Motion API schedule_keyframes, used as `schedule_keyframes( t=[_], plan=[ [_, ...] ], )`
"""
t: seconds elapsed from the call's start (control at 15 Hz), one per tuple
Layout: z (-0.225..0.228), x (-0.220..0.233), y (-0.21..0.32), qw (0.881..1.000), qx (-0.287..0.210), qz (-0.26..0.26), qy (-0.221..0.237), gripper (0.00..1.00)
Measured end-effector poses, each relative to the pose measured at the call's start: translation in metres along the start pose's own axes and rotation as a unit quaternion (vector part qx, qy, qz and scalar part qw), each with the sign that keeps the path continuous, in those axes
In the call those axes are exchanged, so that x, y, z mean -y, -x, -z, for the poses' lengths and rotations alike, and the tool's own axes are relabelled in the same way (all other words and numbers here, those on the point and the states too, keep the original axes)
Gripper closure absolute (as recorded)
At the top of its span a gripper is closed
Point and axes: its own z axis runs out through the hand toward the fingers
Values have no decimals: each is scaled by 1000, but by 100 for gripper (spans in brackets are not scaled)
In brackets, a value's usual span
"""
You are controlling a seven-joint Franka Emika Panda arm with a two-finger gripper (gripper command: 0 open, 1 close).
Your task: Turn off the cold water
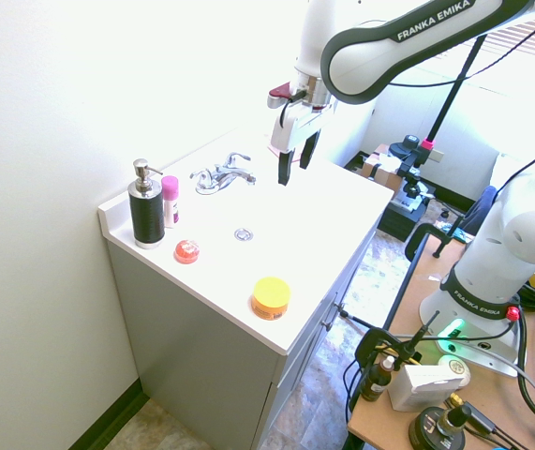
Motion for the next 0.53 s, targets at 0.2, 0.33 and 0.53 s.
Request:
schedule_keyframes(
  t=[0.2,0.33,0.53],
  plan=[
    [1,2,-3,1000,-8,-5,-10,0],
    [2,1,-13,999,-23,-23,-23,0],
    [-4,9,-42,996,-53,-54,-42,0]
  ],
)
